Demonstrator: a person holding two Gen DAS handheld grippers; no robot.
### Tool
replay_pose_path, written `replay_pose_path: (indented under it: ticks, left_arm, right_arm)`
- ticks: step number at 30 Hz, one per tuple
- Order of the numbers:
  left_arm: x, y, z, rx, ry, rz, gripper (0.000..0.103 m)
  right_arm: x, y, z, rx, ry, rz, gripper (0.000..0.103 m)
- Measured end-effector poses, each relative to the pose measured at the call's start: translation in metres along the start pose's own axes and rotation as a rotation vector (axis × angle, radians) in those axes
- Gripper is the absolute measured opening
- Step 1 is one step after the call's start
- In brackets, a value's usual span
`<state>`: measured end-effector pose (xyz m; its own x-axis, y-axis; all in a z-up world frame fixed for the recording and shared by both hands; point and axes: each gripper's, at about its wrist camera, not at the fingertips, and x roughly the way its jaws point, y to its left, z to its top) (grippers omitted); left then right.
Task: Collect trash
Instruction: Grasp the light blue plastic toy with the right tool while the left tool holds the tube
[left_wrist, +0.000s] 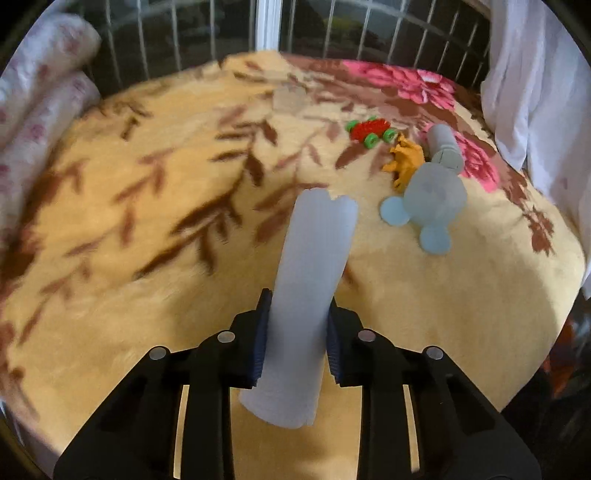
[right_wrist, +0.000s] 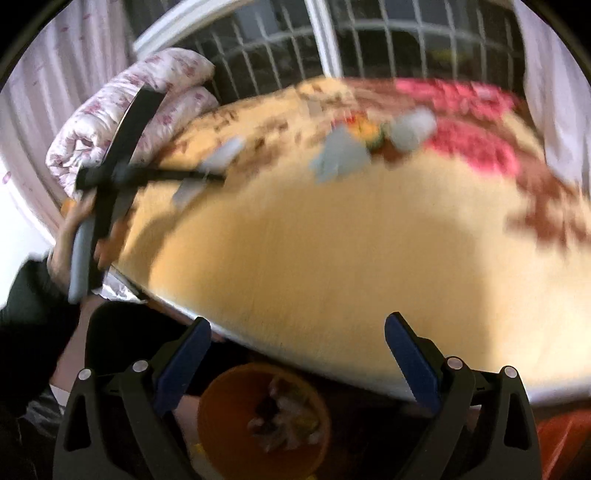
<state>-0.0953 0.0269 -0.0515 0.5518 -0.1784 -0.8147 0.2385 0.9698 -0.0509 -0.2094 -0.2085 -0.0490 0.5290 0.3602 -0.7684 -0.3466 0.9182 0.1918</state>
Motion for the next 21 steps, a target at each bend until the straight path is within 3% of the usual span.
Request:
replay_pose_path:
  ticks: [6, 9, 11, 14, 17, 18, 21]
  left_arm:
    - [-0.046, -0.028, -0.040, 0.042, -0.091, -0.002, 0.026]
    - [-0.056, -0.040, -0.053, 0.065, -0.109, -0.001, 0.026]
    - [-0.061, -0.046, -0.062, 0.074, -0.109, -0.015, 0.026]
    - [-0.064, -0.051, -0.071, 0.098, -0.104, -0.017, 0.026]
    - [-0.063, -0.054, -0.078, 0.115, -0.095, 0.000, 0.026]
    - [-0.062, -0.055, -0.079, 0.114, -0.092, -0.007, 0.026]
    - [-0.060, -0.054, -0.082, 0.107, -0.086, -0.018, 0.026]
  right_arm:
    - [0.028, -0.029, 0.100, -0.142, -0.037, 0.018, 0.094]
    - [0.066, -0.039, 0.139, -0.176, 0.008, 0.012, 0.093]
    - [0.092, -0.043, 0.158, -0.184, 0.061, 0.030, 0.087]
    - [0.120, -0.040, 0.168, -0.220, 0.133, 0.057, 0.081]
    - [0.140, -0.035, 0.168, -0.237, 0.203, 0.088, 0.059]
    - [0.145, -0.034, 0.169, -0.233, 0.219, 0.101, 0.046]
    - [0.150, -0.030, 0.163, -0.231, 0.245, 0.113, 0.039]
